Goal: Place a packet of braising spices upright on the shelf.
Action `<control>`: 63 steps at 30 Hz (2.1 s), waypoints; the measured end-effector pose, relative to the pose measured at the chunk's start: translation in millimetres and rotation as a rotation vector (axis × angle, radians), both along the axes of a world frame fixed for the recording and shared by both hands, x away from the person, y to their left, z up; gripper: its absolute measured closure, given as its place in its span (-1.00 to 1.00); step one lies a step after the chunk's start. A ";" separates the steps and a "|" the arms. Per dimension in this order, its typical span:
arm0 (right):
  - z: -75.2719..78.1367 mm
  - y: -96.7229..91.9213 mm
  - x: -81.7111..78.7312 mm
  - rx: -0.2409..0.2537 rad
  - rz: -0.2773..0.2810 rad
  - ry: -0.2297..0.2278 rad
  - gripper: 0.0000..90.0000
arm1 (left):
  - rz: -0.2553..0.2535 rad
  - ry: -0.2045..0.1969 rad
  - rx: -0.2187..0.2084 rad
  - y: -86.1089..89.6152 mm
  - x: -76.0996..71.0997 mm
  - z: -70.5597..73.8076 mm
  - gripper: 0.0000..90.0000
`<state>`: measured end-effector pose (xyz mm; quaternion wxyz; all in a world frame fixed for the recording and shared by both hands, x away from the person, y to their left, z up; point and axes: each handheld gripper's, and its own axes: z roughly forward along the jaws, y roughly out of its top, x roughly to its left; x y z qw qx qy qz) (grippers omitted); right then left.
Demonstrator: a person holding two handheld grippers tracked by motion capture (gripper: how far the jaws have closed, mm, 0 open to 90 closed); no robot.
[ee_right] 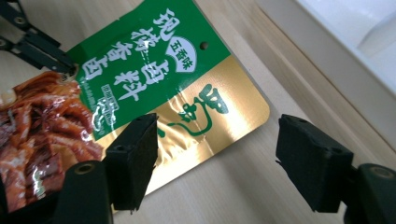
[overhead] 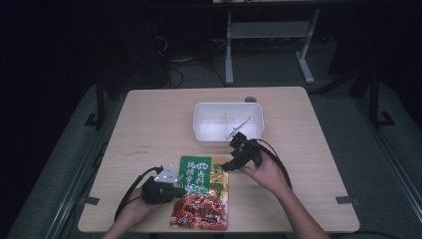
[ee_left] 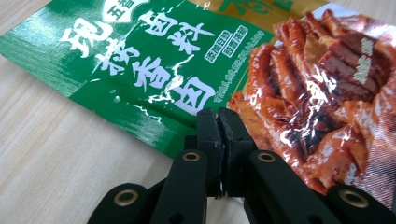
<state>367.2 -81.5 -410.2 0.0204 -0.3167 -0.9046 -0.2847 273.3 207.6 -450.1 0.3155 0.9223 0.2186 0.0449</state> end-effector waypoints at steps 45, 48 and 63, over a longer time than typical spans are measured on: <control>-8.5 22.2 15.6 0.105 0.092 0.201 0.26 | 0.009 -0.004 0.028 -3.1 -0.8 -3.5 0.92; -11.5 28.5 17.3 0.072 0.105 0.201 0.30 | 0.011 -0.008 0.027 -3.4 -1.0 -3.7 0.92; -20.0 46.7 18.4 -0.004 0.163 0.210 0.36 | 0.015 -0.007 0.027 -2.7 -0.1 -3.5 0.86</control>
